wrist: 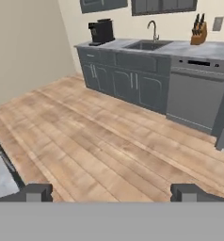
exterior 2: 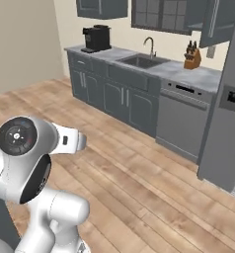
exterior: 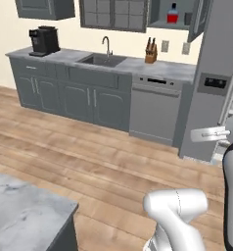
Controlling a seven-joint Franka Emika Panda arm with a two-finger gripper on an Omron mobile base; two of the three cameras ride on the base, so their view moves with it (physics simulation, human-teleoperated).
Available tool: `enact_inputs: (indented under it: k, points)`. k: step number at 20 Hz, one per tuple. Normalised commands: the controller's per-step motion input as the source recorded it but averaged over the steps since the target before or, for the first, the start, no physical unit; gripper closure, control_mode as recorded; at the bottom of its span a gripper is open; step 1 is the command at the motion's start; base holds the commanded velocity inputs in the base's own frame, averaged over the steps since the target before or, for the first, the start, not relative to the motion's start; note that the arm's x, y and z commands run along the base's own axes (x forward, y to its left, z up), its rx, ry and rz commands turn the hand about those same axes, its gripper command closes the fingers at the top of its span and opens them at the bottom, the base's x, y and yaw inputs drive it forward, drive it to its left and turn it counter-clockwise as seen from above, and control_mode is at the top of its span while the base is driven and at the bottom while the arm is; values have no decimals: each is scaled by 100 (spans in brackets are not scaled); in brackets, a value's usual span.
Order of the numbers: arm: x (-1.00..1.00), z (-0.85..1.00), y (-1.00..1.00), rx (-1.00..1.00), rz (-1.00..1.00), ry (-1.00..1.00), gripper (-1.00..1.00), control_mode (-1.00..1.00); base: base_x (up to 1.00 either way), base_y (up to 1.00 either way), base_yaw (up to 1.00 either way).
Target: There is a bowl on the dining counter. Grab a lemon wedge from the fridge and place it in the bowl. Then get the liquor bottle and glass cup from the cabinet and place them next to the bowl.
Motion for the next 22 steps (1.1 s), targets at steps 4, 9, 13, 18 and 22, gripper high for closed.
enact_inputs:
  k: [4, 9, 13, 18, 22]
  points:
    - [0, 0, 0, 0, 0, 0, -100, 100, 100, -22, 8]
    - [0, 0, 0, 0, 0, 0, -100, 100, 100, -1, -3]
    - [0, 0, 0, 0, 0, 0, -100, 100, 100, 12, -17]
    - [0, 0, 0, 0, 0, 0, -100, 100, 100, 41, -36]
    - [0, 0, 0, 0, 0, 0, -100, 100, 95, 46, -42]
